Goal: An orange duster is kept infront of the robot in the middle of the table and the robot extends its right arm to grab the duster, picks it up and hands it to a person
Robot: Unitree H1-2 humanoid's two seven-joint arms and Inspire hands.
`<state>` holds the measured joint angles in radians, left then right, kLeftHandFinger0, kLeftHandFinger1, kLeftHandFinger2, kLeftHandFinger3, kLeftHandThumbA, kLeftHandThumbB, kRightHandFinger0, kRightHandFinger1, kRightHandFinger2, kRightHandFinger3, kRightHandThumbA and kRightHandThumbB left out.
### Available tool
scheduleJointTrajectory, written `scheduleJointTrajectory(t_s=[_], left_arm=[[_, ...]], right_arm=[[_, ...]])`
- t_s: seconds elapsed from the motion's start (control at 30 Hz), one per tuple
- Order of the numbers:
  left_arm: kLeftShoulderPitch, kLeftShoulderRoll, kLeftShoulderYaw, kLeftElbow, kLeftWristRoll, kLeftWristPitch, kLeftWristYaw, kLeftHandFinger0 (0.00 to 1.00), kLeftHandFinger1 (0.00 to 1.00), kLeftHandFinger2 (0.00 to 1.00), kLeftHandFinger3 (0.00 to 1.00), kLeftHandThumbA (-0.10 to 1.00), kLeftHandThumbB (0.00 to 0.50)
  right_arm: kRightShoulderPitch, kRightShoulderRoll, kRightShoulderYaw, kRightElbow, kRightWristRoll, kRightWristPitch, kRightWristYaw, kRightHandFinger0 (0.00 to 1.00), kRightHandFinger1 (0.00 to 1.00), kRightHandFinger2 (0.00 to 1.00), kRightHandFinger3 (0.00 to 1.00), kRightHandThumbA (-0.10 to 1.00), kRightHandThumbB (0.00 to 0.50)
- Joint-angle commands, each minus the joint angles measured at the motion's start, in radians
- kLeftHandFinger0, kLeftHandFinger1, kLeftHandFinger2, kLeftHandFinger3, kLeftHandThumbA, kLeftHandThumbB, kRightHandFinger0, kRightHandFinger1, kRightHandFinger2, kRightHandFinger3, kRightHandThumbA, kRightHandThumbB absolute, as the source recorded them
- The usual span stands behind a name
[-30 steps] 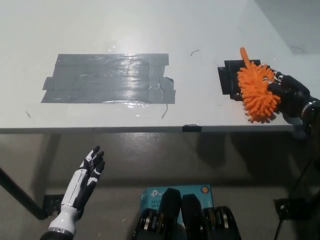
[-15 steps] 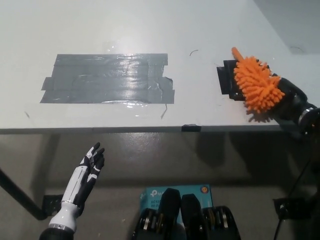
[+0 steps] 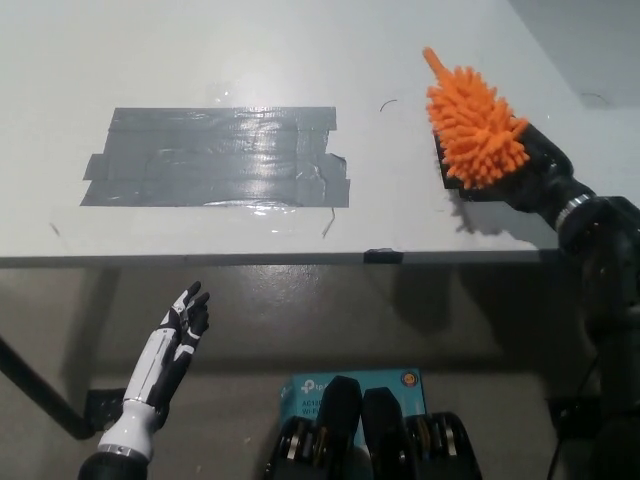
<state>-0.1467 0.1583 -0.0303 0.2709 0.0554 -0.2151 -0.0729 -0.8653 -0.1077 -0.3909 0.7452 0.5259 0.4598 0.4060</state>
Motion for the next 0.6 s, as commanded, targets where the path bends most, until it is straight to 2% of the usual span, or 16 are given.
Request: scheduleJointTrajectory(t_s=[0.0, 0.17, 0.33, 0.5, 0.57], left_arm=[[-0.033, 0.021, 0.004, -0.045, -0.008, -0.017, -0.018, 0.96, 1.0, 1.0, 1.0, 0.88, 0.162], [-0.031, 0.024, 0.002, -0.042, 0.002, -0.021, -0.015, 0.95, 1.0, 1.0, 1.0, 0.89, 0.153], [-0.031, 0.023, 0.003, -0.042, -0.007, -0.02, -0.018, 0.94, 1.0, 1.0, 1.0, 0.87, 0.155], [-0.028, 0.022, 0.002, -0.044, -0.004, -0.019, -0.016, 0.95, 1.0, 1.0, 1.0, 0.86, 0.159], [-0.029, 0.022, 0.001, -0.046, 0.001, -0.018, -0.014, 0.95, 1.0, 1.0, 1.0, 0.87, 0.16]], right_arm=[[-0.045, 0.011, 0.053, -0.08, 0.233, 0.01, 0.005, 0.0, 0.42, 0.82, 1.0, -0.1, 0.068], [-0.049, 0.027, 0.063, -0.049, 0.264, 0.01, -0.026, 0.0, 0.43, 0.84, 1.0, -0.1, 0.084], [-0.058, 0.025, 0.09, 0.0, 0.269, 0.01, -0.024, 0.0, 0.38, 0.77, 1.0, -0.1, 0.094], [-0.054, 0.031, 0.1, 0.013, 0.267, 0.01, -0.015, 0.0, 0.38, 0.77, 1.0, -0.1, 0.084], [-0.056, 0.03, 0.1, 0.035, 0.26, 0.01, 0.004, 0.0, 0.41, 0.78, 1.0, -0.1, 0.098]])
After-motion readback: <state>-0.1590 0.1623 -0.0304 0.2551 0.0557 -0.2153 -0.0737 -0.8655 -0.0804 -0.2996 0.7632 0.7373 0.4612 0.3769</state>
